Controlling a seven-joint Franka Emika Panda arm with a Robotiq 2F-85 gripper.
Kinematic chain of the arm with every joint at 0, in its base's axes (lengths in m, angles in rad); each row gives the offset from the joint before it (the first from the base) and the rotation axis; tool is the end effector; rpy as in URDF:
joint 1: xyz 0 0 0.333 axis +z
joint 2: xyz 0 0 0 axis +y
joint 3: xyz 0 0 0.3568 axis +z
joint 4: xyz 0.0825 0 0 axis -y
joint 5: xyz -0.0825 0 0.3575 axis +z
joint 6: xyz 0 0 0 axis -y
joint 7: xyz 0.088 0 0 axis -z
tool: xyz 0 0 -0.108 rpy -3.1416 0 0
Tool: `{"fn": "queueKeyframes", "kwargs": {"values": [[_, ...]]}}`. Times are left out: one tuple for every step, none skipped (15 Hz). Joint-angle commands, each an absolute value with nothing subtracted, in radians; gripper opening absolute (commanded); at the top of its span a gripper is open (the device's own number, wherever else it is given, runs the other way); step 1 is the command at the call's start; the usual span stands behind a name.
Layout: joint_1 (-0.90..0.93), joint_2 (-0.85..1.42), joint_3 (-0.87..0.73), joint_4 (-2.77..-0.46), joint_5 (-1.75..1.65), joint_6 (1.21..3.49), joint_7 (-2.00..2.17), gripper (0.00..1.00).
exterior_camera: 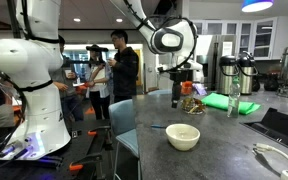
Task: Pick up the pen on the table and put it in the bowl
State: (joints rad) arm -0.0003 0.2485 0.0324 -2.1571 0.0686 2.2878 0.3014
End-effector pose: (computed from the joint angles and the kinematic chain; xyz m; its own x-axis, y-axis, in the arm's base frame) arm 0.5433 0.0185 0.3315 0.9422 -0.3090 -0.1295 -0.3136 -0.9494 -0.0163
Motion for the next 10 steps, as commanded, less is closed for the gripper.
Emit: {"fn": "queueKeyframes", "kwargs": {"values": [[0.039,0.302,0.022,-2.151,0.083,2.344,0.342,1.00],[0.051,0.316,0.020,-2.157,0.076,2.355,0.359,1.00],[0.059,0.331,0.022,-2.159,0.080,2.360,0.361,1.00],[0.066,0.340,0.024,-2.166,0.088,2.358,0.367,1.00],[0.076,0.353,0.022,-2.170,0.082,2.364,0.373,1.00],[0.081,0.368,0.024,-2.172,0.088,2.367,0.377,1.00],[0.088,0.378,0.022,-2.176,0.085,2.373,0.381,1.00],[0.091,0.390,0.023,-2.182,0.089,2.382,0.378,1.00],[0.096,0.402,0.022,-2.188,0.085,2.401,0.379,1.00],[0.100,0.409,0.018,-2.197,0.081,2.427,0.383,1.00]]}}
